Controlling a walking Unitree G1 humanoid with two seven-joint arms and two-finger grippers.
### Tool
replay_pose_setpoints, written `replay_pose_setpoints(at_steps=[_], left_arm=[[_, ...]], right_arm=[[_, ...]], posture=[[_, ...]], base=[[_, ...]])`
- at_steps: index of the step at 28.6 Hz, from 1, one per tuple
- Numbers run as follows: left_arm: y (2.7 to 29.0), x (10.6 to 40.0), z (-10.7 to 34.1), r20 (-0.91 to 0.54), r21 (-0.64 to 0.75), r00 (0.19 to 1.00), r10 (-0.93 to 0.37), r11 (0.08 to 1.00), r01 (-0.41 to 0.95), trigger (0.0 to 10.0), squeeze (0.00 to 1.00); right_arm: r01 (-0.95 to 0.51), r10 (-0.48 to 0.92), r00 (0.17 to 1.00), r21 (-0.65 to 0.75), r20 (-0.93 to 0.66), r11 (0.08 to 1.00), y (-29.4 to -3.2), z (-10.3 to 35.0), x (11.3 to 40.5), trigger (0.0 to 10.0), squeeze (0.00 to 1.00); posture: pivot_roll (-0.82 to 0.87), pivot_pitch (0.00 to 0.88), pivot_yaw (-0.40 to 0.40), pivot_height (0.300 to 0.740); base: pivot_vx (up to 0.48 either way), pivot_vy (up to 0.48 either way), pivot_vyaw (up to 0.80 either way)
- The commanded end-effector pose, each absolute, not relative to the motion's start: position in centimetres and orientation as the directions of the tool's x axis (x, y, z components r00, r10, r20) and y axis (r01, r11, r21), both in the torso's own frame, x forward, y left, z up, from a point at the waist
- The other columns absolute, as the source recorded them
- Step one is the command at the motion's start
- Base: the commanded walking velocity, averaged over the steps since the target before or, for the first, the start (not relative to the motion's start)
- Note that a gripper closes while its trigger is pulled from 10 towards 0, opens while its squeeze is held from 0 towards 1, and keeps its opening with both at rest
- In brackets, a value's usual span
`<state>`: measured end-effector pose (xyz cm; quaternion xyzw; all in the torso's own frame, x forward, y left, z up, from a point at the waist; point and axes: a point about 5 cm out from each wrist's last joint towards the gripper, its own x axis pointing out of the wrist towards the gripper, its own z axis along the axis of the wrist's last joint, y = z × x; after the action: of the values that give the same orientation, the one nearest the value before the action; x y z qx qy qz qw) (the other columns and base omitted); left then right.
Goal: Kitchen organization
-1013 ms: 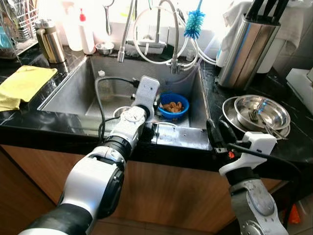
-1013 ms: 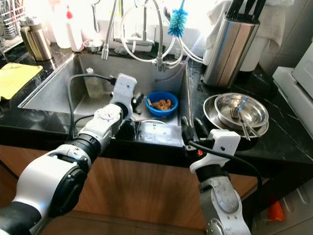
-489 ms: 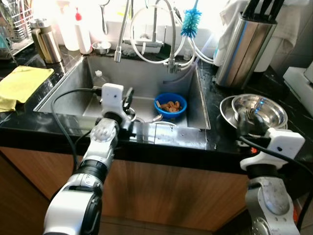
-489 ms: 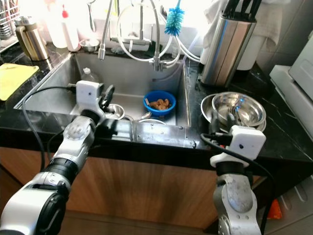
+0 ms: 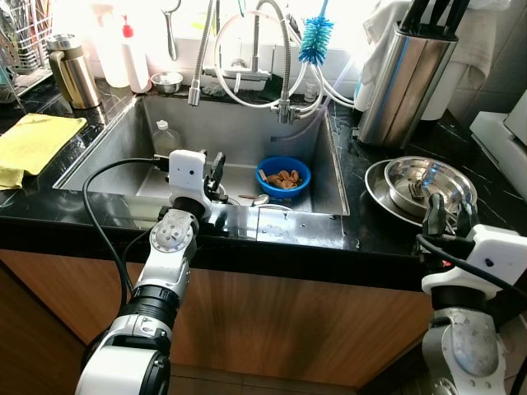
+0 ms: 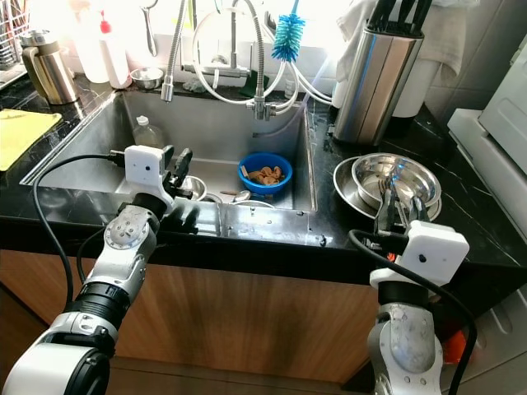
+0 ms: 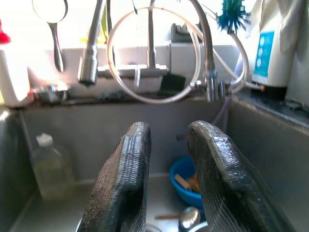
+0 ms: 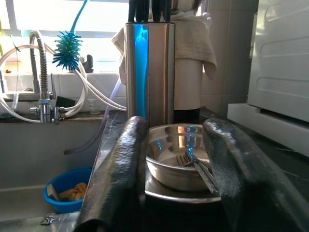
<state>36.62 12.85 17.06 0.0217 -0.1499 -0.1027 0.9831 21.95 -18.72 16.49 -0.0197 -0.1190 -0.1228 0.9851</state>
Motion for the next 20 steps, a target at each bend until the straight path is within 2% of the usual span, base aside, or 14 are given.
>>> replay_pose_setpoints(at_steps=[1,2,3,20], left_arm=[[12.4,36.5,17.2,0.288,0.068,0.932,-0.222,0.975,0.211,10.0,0.00],[12.3,36.5,17.1,0.281,0.065,0.933,-0.225,0.974,0.215,10.0,0.00],[12.2,36.4,17.0,0.277,0.063,0.934,-0.227,0.974,0.217,10.0,0.00],[12.1,36.1,16.7,0.254,0.053,0.940,-0.229,0.974,0.222,10.0,0.00]], right_arm=[[0.263,-0.250,0.931,-0.015,0.265,0.965,-18.8,17.1,21.6,10.0,1.00],[0.269,-0.254,0.933,-0.025,0.255,0.963,-18.8,16.9,21.6,10.0,0.87],[0.274,-0.256,0.934,-0.038,0.250,0.961,-18.8,16.7,21.6,10.0,0.00],[0.334,-0.328,0.924,0.003,0.198,0.942,-19.4,15.1,21.5,10.0,0.00]], posture=[[0.07,0.039,-0.065,0.740],[0.06,0.046,-0.066,0.740],[0.06,0.046,-0.066,0.740],[0.07,0.058,-0.072,0.740]], base=[[0.000,0.000,0.00],[0.000,0.000,0.00],[0.000,0.000,0.00],[0.000,0.000,0.00]])
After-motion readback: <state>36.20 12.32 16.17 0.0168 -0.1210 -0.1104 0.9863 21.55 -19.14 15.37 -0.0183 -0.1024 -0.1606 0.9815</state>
